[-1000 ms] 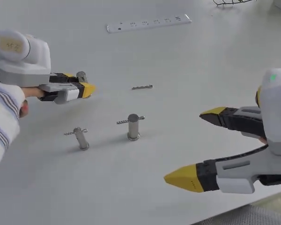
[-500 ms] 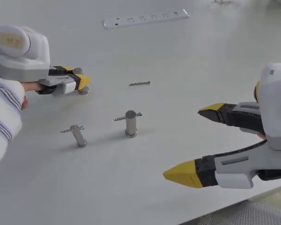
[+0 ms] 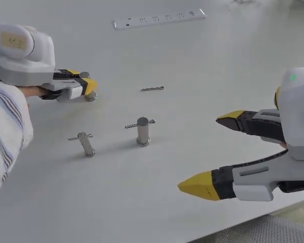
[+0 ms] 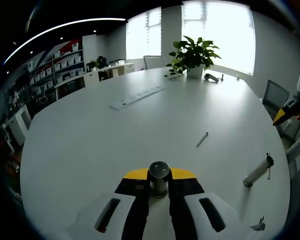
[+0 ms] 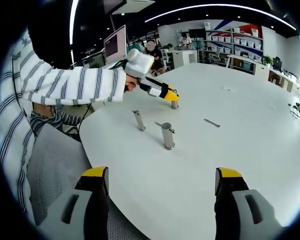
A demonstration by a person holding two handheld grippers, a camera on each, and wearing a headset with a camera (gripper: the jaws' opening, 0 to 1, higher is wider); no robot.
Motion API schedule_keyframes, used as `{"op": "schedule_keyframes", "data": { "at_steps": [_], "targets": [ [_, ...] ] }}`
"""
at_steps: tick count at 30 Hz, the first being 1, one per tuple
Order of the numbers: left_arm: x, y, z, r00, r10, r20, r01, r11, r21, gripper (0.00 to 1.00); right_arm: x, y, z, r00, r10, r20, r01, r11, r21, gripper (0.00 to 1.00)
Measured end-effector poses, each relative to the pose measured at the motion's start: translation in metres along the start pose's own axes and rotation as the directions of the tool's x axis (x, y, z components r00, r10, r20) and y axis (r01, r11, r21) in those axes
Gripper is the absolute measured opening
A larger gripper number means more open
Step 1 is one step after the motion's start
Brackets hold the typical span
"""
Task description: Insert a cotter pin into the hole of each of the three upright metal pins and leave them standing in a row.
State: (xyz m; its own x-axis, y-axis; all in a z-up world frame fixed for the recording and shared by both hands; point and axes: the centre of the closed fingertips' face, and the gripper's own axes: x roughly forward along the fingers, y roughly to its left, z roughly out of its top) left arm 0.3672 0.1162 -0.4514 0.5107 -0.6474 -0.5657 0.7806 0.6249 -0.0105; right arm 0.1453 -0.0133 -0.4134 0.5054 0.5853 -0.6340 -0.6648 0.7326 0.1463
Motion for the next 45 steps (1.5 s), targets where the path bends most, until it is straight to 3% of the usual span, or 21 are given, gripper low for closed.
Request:
{"op": "schedule_keyframes", "data": {
  "at_steps": [5, 9, 13, 21, 27, 32, 35, 38, 41, 45],
  "targets": [
    [-0.011, -0.005, 0.006, 0.9999, -0.009, 0.01, 0.009, 1.0, -0.014, 0.1, -0.001, -0.001, 0.001, 1.0, -0.005, 0.004, 0.005, 1.0, -0.004, 0.86],
    [-0.025, -0.01, 0.013, 0.9997, -0.013, 0.02, 0.013, 1.0, 0.023, 0.1, -0.001, -0.001, 0.003, 0.9999, -0.001, 0.01, 0.001, 1.0, -0.005, 0.86],
    [-0.038, -0.014, 0.019, 0.9994, -0.016, 0.032, 0.015, 1.0, 0.018, 0.1, -0.001, -0.001, 0.004, 1.0, 0.001, 0.009, -0.001, 1.0, -0.014, 0.85],
    [-0.063, -0.027, 0.022, 0.9995, -0.008, 0.032, 0.008, 1.0, 0.018, 0.1, -0.001, 0.002, 0.007, 0.9998, 0.012, 0.015, -0.012, 1.0, -0.028, 0.85],
    [-0.087, -0.047, 0.033, 0.9975, -0.016, 0.068, 0.016, 1.0, 0.003, 0.1, -0.002, 0.003, 0.006, 0.9998, 0.011, 0.018, -0.01, 0.999, -0.034, 0.85],
    [-0.104, -0.063, 0.037, 0.9971, -0.016, 0.074, 0.014, 0.999, 0.038, 0.1, -0.004, 0.005, 0.004, 0.9997, 0.013, 0.018, -0.013, 0.999, -0.032, 0.85],
    [-0.113, -0.071, 0.038, 0.9965, -0.018, 0.082, 0.016, 0.999, 0.029, 0.09, -0.005, 0.006, 0.004, 0.9996, 0.017, 0.022, -0.016, 0.999, -0.033, 0.85],
    [-0.115, -0.076, 0.038, 0.9961, -0.027, 0.084, 0.023, 0.999, 0.039, 0.09, -0.006, 0.006, 0.003, 0.9996, 0.017, 0.021, -0.017, 0.999, -0.034, 0.85],
    [-0.123, -0.093, 0.036, 0.9951, -0.042, 0.089, 0.038, 0.998, 0.048, 0.09, -0.006, 0.006, 0.004, 0.9997, 0.018, 0.019, -0.017, 0.999, -0.038, 0.85],
    [-0.123, -0.106, 0.032, 0.9938, -0.079, 0.078, 0.076, 0.996, 0.045, 0.09, -0.005, 0.007, 0.005, 0.9995, 0.021, 0.022, -0.02, 0.999, -0.039, 0.85]
  ]
}}
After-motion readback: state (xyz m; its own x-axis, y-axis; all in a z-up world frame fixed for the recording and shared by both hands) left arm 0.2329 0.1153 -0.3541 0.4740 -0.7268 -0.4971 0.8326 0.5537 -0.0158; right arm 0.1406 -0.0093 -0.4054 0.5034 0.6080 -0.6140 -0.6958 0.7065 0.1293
